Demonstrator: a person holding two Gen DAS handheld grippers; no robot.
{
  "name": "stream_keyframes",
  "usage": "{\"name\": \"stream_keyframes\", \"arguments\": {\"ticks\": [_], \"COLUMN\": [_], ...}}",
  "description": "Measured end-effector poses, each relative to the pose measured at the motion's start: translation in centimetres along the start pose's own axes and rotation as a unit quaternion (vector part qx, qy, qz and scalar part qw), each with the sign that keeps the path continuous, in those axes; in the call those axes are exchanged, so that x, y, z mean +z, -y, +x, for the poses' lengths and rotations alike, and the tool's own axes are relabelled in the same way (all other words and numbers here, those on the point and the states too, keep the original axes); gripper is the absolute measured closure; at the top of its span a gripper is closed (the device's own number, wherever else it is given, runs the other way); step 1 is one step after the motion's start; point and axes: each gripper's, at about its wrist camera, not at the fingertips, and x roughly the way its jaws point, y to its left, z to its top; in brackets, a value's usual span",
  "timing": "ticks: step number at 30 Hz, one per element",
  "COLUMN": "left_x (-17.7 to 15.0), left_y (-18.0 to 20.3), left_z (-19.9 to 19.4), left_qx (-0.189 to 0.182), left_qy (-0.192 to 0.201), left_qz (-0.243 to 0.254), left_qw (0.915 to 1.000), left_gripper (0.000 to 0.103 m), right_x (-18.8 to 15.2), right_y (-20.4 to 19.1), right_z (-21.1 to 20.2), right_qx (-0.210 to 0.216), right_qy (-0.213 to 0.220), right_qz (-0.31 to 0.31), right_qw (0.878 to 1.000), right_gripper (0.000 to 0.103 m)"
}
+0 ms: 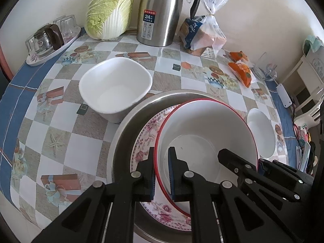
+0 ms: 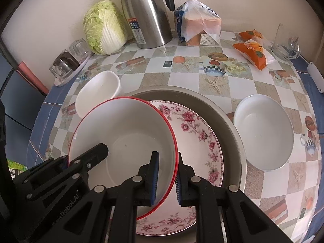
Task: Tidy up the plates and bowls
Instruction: 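Lower the red-rimmed bowl onto the pink-floral plate in the basin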
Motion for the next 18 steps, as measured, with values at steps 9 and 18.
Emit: {"name": "stream_keyframes", "arguments": {"ticks": [9,18], "left_x": [-0.23,-0.3], "left_y": [0.45,0.7], "left_z": [0.42,0.9], "left_qx": [0.0,-0.001], "left_qy": [-0.009,-0.017], "left_qz": [0.008,0.01], "left_qw": [0.9999,0.9998], "left_gripper": [0.093,0.093], "right_x": [-0.1,-0.2], "right_y": [0.4,0.59], "right_z": [0.27,0.61], "right_qx": [-0.003,-0.004], "right_qy": [-0.004,-0.009], "right_qz": [0.005,0.009], "right_qw": [1.0,1.0], "right_gripper": [0.087,0.085]}}
